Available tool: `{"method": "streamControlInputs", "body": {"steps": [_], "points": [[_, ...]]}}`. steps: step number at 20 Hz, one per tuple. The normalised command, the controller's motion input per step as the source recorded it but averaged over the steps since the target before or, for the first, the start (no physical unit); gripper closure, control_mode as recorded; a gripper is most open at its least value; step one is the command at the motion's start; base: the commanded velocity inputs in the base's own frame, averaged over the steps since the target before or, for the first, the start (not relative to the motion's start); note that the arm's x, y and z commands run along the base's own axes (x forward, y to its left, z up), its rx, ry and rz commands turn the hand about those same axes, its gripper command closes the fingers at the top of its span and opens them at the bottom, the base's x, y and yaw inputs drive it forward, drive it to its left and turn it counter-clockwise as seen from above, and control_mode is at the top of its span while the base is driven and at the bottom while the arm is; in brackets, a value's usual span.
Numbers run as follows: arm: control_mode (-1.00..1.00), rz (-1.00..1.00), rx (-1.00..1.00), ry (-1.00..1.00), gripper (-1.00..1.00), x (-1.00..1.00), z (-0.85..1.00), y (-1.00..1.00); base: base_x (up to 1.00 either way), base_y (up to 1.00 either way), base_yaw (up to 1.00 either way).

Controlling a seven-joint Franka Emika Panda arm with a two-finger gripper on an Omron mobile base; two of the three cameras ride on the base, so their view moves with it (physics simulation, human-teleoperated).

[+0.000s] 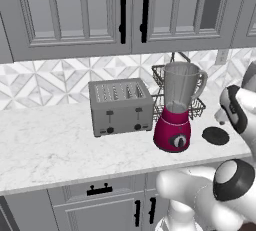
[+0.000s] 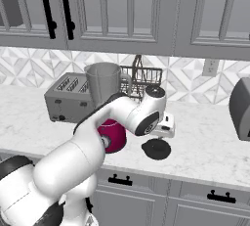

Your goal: Close the lid blender by securely placing the lid on top.

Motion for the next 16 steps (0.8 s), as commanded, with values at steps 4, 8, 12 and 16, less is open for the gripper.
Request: {"method": "streamControlInputs", "body": {"steps": [4, 8, 12, 16], "points": [[-1.0, 0.0, 0.0, 0.0, -1.0, 0.09, -0.38, -0.28, 0.0, 0.0, 0.0], [-1.0, 0.0, 0.0, 0.0, -1.0, 0.3, -0.23, -0.2, 0.0, 0.0, 0.0], [-1.0, 0.0, 0.0, 0.0, -1.0, 0.34, -0.16, -0.09, 0.0, 0.0, 0.0], [-1.0, 0.01, 0.0, 0.0, -1.0, 0.31, -0.17, -0.02, 0.0, 0.0, 0.0]]}}
